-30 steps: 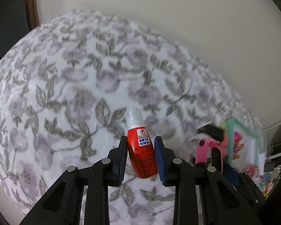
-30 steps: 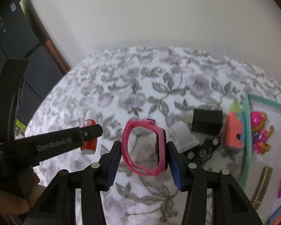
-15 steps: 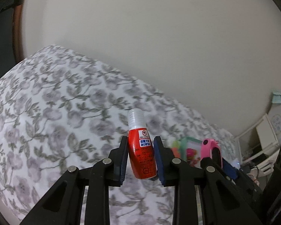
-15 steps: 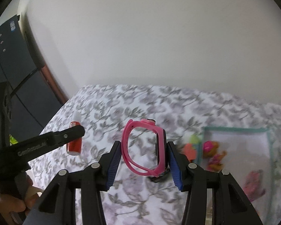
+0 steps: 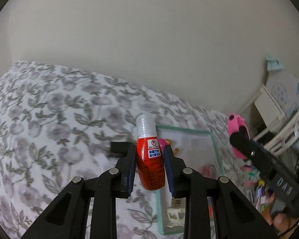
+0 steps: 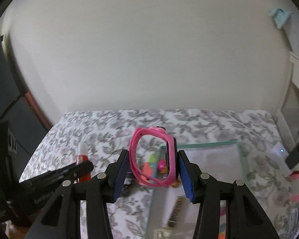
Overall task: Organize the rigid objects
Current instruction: 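Lift and carry the glue bottle and pink watch with both grippers over the tray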
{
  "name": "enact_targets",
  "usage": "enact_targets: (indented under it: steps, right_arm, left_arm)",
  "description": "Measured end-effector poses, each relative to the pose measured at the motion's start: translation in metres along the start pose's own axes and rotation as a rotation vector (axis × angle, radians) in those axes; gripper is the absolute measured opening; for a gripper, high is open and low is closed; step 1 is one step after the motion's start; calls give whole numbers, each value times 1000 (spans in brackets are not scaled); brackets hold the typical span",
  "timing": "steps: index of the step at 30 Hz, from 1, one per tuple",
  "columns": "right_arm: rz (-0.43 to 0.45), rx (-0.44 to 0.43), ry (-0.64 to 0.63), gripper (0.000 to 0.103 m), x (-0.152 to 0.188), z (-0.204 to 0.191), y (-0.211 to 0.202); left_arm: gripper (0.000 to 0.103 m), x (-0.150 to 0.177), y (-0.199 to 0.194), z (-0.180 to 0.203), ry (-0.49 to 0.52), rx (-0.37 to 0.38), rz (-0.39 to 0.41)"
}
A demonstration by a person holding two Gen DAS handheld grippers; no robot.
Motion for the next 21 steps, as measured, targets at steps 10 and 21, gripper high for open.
enact_targets:
  steps: [10,21]
  right_arm:
    - [-50,118,118,51,11,93,4]
    - [-200,175,180,51,54,134,45]
  left_arm:
    - [25,21,40,41,118,8,-79]
    - [24,58,93,-2,49,-101,-235]
Point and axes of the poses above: each gripper's, at about its wrist camera, not at the fingertips, and y roughly the way its jaws point, z to its right, x to its underside, the point moved 7 cm from there along y, roughly the way its jaws point, and after that the axes turned 6 degrees about x, right-handed, at the moved point
